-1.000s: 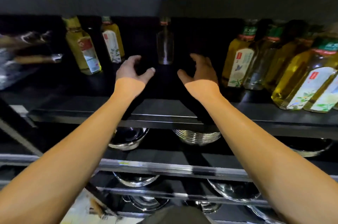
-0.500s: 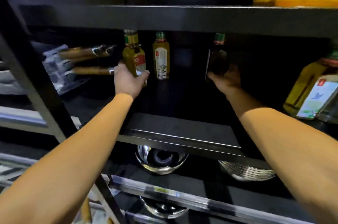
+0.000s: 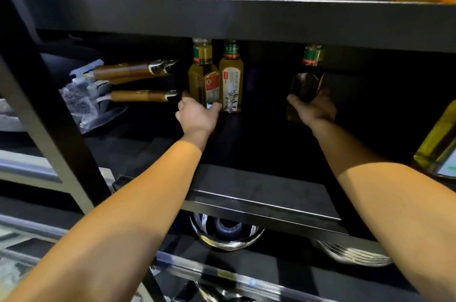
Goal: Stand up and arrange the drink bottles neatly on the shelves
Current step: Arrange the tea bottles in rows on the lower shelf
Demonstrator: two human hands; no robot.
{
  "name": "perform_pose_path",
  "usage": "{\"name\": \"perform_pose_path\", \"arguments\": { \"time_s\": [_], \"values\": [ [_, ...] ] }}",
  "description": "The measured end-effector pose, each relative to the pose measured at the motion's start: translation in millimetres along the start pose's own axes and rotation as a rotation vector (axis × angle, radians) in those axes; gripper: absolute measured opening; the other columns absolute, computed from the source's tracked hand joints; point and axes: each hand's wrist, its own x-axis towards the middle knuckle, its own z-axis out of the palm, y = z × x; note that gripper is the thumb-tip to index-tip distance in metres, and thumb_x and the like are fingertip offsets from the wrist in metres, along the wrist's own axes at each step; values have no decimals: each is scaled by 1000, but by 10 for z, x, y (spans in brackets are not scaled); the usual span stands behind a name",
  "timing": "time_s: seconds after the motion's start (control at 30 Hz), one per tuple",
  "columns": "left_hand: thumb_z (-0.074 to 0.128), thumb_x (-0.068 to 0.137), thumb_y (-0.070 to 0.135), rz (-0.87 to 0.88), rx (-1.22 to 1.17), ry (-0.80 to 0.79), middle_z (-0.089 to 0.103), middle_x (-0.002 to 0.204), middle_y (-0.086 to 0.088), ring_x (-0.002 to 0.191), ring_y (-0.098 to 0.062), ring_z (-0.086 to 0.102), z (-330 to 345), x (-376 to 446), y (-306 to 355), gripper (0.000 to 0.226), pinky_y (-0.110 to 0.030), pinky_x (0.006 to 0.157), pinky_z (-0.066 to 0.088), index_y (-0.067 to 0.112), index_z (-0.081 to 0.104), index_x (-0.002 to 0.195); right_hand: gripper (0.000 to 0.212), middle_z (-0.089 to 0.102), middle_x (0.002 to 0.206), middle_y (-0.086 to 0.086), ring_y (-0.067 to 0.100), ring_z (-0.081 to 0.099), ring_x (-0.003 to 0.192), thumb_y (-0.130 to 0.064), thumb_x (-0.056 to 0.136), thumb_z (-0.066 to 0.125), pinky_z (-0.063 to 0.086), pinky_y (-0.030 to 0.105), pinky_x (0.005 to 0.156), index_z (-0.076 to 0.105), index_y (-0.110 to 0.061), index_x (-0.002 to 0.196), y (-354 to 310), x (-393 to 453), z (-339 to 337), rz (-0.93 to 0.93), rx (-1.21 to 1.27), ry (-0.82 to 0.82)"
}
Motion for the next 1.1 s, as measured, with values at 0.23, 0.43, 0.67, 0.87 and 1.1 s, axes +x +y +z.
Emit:
{"name": "perform_pose_path", "arguments": {
  "time_s": [0.23,0.43,0.67,0.87,1.1],
  "values": [
    [71,87,34,-28,26,13,47,134,-18,122,-34,52,53,2,56,62,-39,100,47,-3,44,129,82,44,147,10,31,45,132,-52,87,65,39,34,101,26,-15,150,-16,-301,-19,-38,58,-30],
    [72,86,37,56,40,-121,51,132,-17,119,-32,54,-8,-191,101,62,-36,97,47,0,46,128,76,49,142,10,32,49,128,-53,84,67,41,34,99,36,-16,143,33,-614,-26,-114,24,18],
    [74,85,37,208,52,-321,61,129,-11,118,-29,58,-38,-799,235,60,-31,95,45,9,50,133,67,59,131,6,28,56,120,-48,83,72,36,22,84,45,-17,136,272,-1127,-175,-235,2,59],
    [76,84,31,206,-61,-442,64,119,3,108,-18,62,62,-1472,485,55,-28,93,48,18,53,132,66,61,130,3,26,57,120,-46,81,74,40,25,86,46,-20,135,575,-1535,-593,-199,1,60],
    [76,84,30,247,-154,-597,65,117,8,104,-10,62,257,-2210,859,48,-28,93,50,21,56,127,27,64,81,4,14,63,74,-39,86,71,50,36,68,56,-19,97,1163,-1986,-1502,-88,167,-14]
  ]
}}
